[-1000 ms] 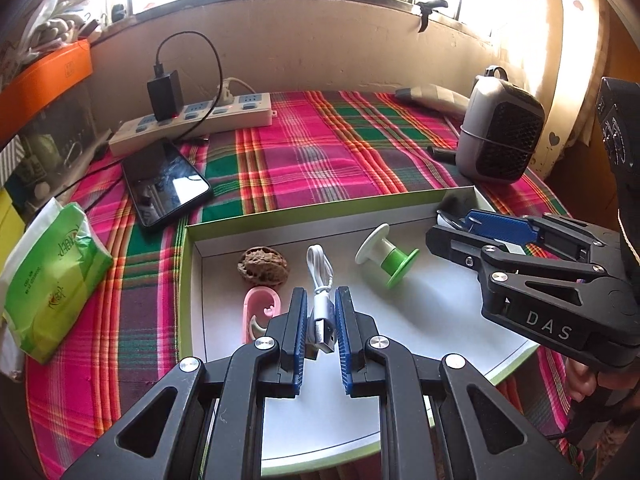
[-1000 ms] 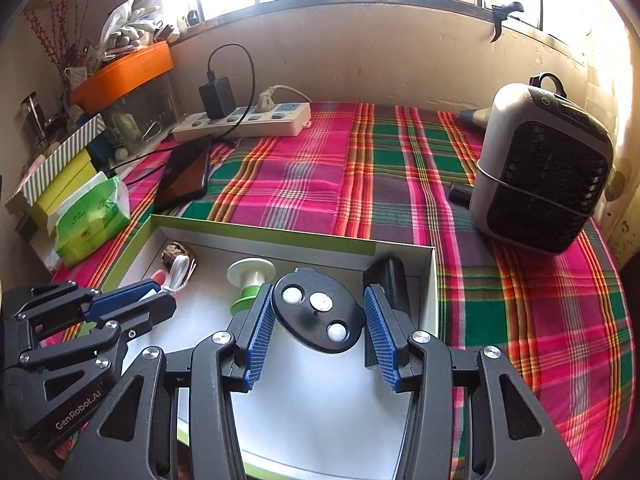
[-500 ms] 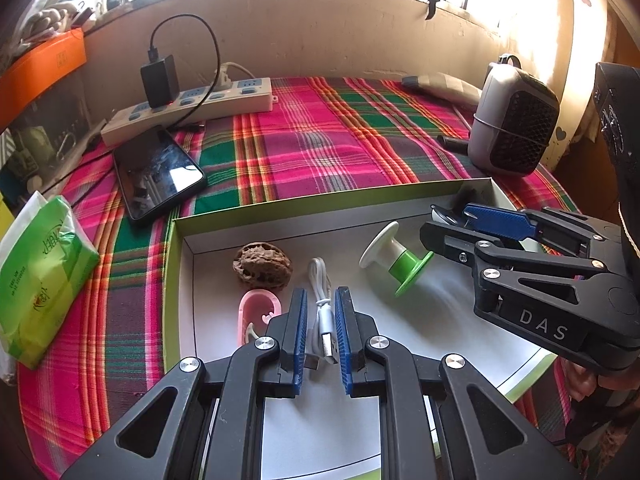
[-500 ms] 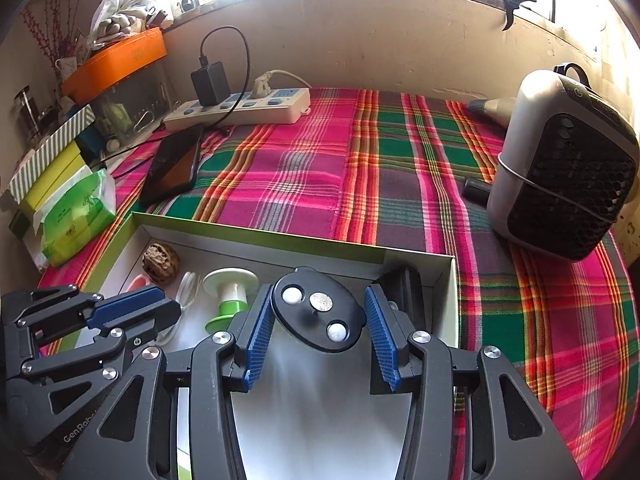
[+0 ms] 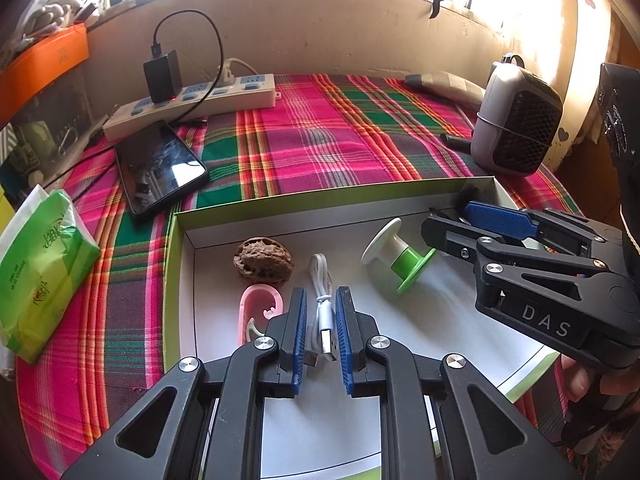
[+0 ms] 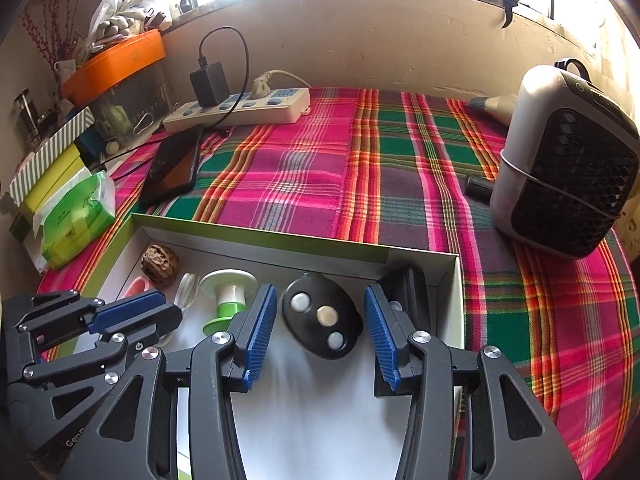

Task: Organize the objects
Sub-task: 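Lower the cable with the left tool while the right tool lowers the puck into the box, opening both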

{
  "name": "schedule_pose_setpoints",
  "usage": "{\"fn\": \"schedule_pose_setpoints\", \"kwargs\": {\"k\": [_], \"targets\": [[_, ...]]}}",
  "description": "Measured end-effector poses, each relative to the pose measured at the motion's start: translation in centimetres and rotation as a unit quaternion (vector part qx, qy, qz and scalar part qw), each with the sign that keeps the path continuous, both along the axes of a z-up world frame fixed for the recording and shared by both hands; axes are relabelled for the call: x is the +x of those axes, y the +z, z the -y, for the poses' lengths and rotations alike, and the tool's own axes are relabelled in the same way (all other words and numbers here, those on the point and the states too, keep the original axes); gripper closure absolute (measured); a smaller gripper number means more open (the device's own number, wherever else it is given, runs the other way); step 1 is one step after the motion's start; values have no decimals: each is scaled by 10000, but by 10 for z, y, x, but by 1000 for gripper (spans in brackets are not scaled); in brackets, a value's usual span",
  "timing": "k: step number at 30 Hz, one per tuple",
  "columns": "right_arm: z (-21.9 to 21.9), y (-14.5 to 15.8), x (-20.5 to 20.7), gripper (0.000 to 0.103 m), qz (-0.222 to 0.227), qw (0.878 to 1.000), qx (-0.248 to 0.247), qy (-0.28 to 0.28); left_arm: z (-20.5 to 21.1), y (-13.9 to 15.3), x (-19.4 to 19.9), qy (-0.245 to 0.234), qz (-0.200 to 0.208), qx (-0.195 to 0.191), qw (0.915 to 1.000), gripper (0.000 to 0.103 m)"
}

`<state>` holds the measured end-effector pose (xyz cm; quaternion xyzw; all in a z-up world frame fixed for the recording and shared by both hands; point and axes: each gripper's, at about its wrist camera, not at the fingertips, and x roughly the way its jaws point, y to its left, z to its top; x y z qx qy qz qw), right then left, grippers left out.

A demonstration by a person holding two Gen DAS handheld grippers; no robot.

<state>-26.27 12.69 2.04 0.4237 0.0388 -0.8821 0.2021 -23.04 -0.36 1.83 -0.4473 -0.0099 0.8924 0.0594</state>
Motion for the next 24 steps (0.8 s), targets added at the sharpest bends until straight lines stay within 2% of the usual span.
{"fn": "schedule_pose_setpoints", "kwargs": {"k": [7, 24], "targets": [[-2, 2, 3, 56, -5, 10000, -69, -65, 3, 3, 5, 14, -40, -10, 10000, 84], [-13, 25, 36, 50, -208, 9989, -373, -212, 2, 24, 42, 25, -315, -36, 9995, 82]]}}
